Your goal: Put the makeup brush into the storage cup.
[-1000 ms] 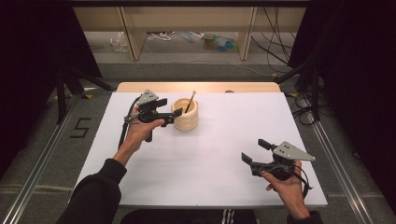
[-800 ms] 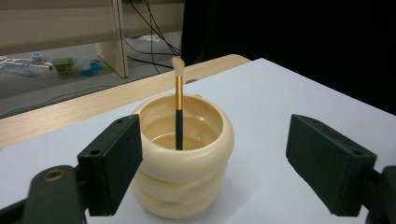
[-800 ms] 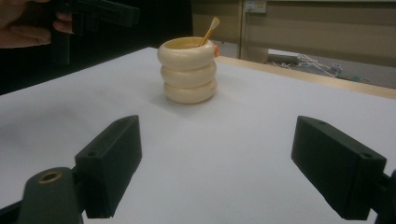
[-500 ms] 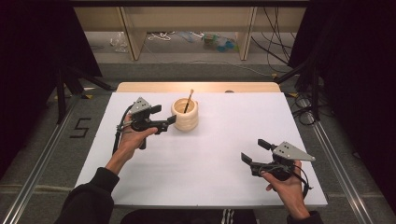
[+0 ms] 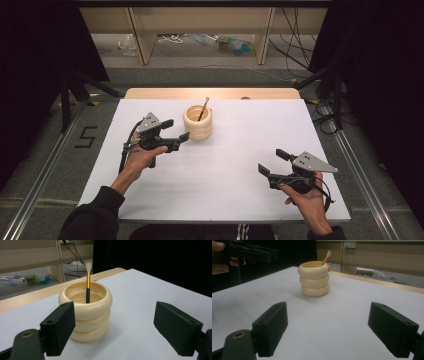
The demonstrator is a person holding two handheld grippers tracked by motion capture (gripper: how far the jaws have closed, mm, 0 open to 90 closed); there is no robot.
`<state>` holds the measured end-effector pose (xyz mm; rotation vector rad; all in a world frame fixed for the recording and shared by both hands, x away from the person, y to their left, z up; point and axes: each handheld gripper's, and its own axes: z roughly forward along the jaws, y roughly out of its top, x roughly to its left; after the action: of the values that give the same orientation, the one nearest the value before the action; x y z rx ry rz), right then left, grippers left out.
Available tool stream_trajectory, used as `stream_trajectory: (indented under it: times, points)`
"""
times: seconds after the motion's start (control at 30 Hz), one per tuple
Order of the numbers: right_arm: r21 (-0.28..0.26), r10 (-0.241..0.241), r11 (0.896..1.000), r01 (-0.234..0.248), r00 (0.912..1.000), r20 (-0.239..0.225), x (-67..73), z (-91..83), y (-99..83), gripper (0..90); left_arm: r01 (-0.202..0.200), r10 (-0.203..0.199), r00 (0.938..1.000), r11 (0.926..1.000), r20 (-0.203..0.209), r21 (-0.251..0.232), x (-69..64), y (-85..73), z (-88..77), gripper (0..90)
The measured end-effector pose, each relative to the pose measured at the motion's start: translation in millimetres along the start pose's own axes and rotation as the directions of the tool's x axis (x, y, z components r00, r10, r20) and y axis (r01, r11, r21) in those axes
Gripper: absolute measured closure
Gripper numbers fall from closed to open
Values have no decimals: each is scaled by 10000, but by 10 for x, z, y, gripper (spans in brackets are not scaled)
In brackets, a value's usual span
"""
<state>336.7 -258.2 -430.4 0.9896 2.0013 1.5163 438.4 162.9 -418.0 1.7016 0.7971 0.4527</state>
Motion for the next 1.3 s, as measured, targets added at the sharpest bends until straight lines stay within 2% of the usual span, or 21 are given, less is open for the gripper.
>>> stream_trajectory:
  times: [0.03, 0.1, 0.17, 0.4, 0.47, 0.53, 0.67, 0.9, 1.03, 1.2, 1.3]
  points:
    - [-199, 36, 9998, -35, 10000, 9, -1, 14, -6, 169, -28, 28, 10000, 10000, 13, -40, -13, -4, -9, 172]
    - [-234, -5, 9997, 4, 10000, -13, -11, 17, -12, 169, 41, -40, 10000, 10000, 13, -64, -43, -19, -22, 171]
    - [-173, 37, 9998, -37, 10000, 46, -16, 16, -12, 169, -173, 173, 9999, 9998, 2, -72, -58, -35, -41, 172]
    - [-222, 57, 9997, -59, 9999, -112, -11, 31, -11, 169, -148, 148, 9999, 9999, 20, -16, -93, -150, -147, 173]
    - [-213, 62, 9998, -64, 9999, -101, -14, 31, -11, 169, -196, 196, 9998, 9998, 54, -84, -89, -171, -182, 173]
    - [-193, 56, 9998, -57, 10000, -56, -17, 35, -9, 169, -314, 313, 9995, 9995, -93, -33, -78, -180, -229, 172]
    - [-214, 99, 9997, -103, 9997, -203, -10, 45, -5, 169, -303, 300, 9994, 9995, -198, -120, -50, -218, -314, 172]
    - [-176, -166, 9997, 165, 9998, -84, -12, 41, -2, 169, -390, 386, 9988, 9992, -301, -109, -35, -301, -429, 172]
    - [-263, -163, 9995, 161, 9998, -81, 8, 55, 0, 169, -417, 411, 9988, 9989, -267, -226, -49, -341, -480, 172]
    - [-267, -239, 9994, 234, 9995, -202, 17, 69, 2, 165, -708, 706, 9974, 9974, -132, -103, -108, -382, -513, 170]
    - [-248, -246, 9994, 241, 9995, -188, 17, 67, 1, 163, -711, 710, 9974, 9974, -73, -98, -137, -402, -530, 169]
